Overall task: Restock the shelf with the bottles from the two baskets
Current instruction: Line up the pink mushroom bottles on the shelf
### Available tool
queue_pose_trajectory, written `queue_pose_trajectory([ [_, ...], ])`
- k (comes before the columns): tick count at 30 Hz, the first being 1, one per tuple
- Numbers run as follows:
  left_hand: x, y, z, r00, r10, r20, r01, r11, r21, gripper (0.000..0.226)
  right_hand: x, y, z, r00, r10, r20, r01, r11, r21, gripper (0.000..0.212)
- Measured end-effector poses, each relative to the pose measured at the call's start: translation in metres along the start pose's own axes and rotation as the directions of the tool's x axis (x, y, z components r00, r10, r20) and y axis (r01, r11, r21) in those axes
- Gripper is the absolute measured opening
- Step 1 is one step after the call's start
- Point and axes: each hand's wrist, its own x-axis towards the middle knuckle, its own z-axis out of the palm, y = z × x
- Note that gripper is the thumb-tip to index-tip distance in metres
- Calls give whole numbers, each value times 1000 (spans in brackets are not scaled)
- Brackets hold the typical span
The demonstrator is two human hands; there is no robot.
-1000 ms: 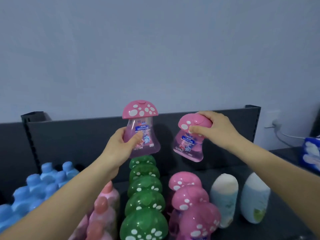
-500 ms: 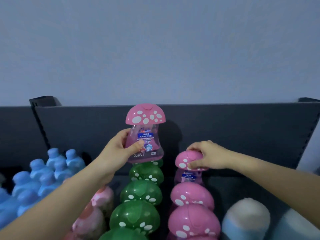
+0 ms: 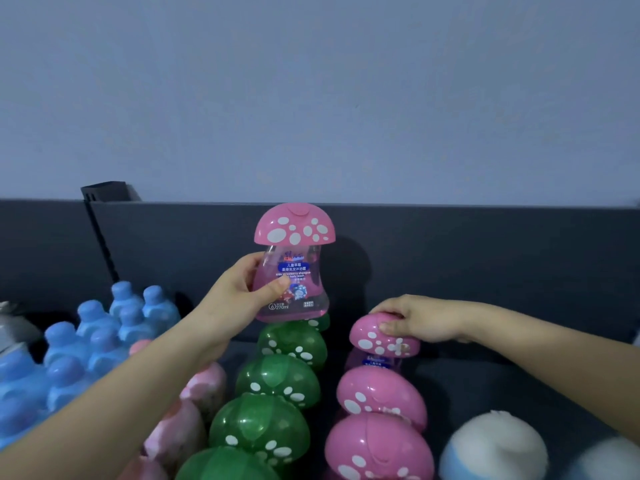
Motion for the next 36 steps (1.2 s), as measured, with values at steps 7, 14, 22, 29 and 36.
queue_pose_trajectory([
  [7,-1,2,6,1000,19,25,-18,1000,-25,36,-9,-16,18,996,-58,61,55,997,50,32],
  [14,-4,3,14,994,43,105,-41,999,-18,37,-23,-29,20,998,-39,45,43,995,-87,46],
  [22,0,10,30,982,72,177,-66,997,-37,43,-74,-61,-58,876,-91,-473,222,948,229,78],
  [29,6,26,66,938,154,311,-178,983,49,35,-85,-90,-75,902,-222,-370,285,950,124,31],
  [36,16,19,81,923,166,348,-212,972,97,41,-81,-73,-68,929,-74,-362,193,933,305,20],
])
